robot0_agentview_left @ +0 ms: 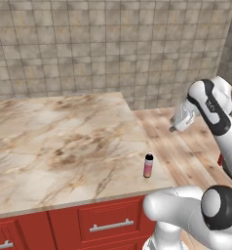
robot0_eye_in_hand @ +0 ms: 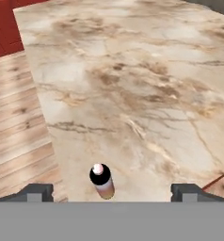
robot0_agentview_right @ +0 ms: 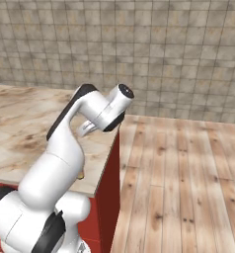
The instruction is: Pick the bottled drink from the counter and place it in the open cabinet.
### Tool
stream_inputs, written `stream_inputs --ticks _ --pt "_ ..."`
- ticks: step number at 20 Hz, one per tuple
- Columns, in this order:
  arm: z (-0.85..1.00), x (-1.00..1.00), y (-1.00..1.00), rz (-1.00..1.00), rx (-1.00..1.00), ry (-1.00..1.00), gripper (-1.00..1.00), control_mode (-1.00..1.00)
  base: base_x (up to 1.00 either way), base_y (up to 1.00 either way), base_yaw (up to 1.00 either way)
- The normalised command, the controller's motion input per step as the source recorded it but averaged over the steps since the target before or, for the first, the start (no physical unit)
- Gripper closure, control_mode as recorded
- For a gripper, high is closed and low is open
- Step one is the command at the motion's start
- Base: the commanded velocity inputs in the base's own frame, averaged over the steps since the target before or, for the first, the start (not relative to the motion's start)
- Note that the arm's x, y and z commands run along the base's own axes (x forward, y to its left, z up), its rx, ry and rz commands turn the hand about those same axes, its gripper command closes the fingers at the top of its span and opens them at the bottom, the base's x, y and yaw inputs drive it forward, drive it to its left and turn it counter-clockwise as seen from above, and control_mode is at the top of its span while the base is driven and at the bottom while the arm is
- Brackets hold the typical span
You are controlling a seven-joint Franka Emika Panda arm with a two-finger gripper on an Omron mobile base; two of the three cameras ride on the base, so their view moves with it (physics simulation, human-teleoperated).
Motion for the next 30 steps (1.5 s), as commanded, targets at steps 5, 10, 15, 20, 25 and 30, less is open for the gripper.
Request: stream_inputs --ticks 5,10,15,20,25,30 --pt "-0.76 0.00 0.00 0.00 0.23 -0.06 -1.00 -1.00 0.00 0.00 0.00" --pt "-0.43 0.00 0.00 0.01 0.24 -0.01 -1.00 -1.00 0.00 0.00 0.00" --pt "-0.18 0.00 0.00 0.08 0.18 0.00 -1.00 -1.00 0.00 0.00 0.00" --pt "0.00 0.00 0.00 0.14 0.08 0.03 -1.00 -1.00 0.00 0.00 0.00" --pt "-0.02 0.00 0.00 0.17 0.00 0.00 -1.00 -1.00 0.00 0.00 0.00" --pt "-0.37 0.00 0.00 0.14 0.01 0.00 -1.00 -1.00 0.00 0.00 0.00"
